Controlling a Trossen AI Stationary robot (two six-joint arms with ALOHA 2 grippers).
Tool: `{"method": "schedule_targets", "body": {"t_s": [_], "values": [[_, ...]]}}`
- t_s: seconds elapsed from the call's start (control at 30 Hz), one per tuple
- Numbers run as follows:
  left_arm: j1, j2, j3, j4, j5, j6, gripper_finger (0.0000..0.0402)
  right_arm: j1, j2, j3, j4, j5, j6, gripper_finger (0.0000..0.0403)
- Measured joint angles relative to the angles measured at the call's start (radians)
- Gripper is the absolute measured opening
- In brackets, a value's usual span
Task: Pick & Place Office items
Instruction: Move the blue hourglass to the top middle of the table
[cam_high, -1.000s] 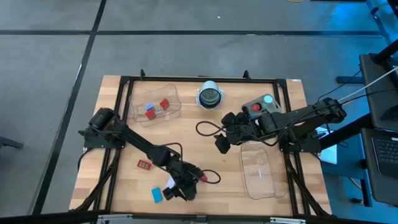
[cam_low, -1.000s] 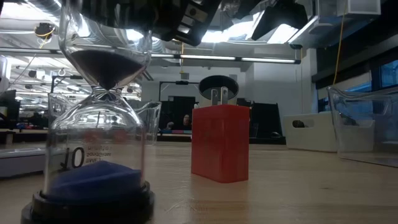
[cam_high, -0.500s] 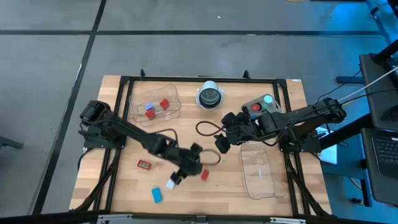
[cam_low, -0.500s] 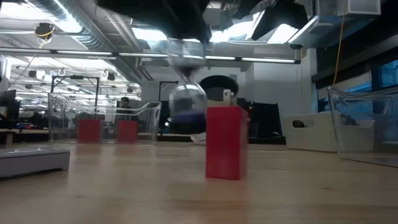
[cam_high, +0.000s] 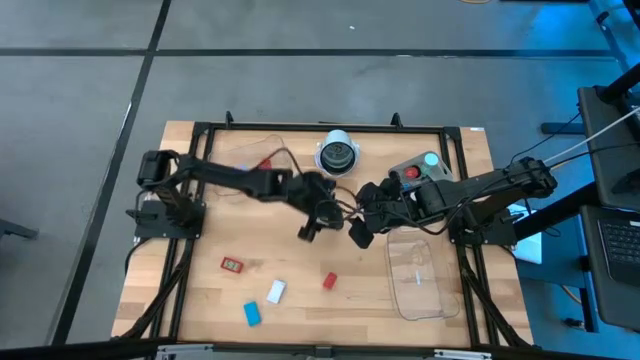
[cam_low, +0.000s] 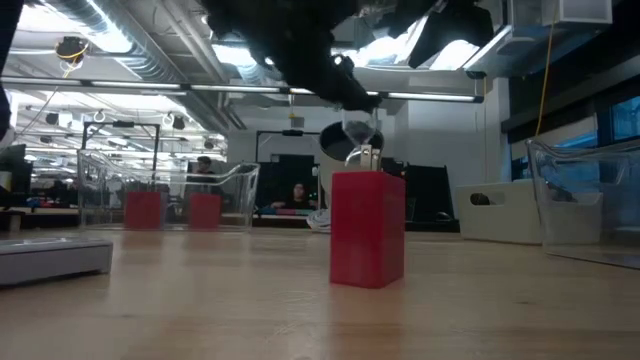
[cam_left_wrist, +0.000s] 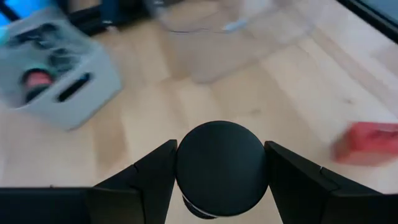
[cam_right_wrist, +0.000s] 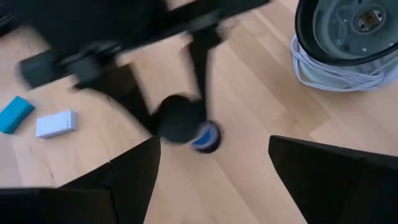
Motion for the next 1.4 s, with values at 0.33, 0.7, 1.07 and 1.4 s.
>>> {"method": "schedule_targets", "body": {"t_s": [0.33, 0.7, 1.07, 1.4], "values": [[0.164, 0.089, 0.001, -0.007, 0.151, -0.043, 0.0219, 0.000, 0.000, 0.000, -0.021, 0.000, -0.006, 0.0304], [0.198, 0.119, 0.000, -0.006, 0.148, 0.036, 0.0219, -0.001, 0.000, 0.000, -0.024, 0.000, -0.001, 0.0304], [0.214, 0.119, 0.000, -0.010, 0.151, 0.081, 0.0220, -0.002, 0.000, 0.000, -0.024, 0.000, 0.000, 0.0304], [0.215, 0.117, 0.000, -0.006, 0.151, 0.060, 0.0220, -0.002, 0.000, 0.000, -0.025, 0.093, 0.019, 0.0304]]}}
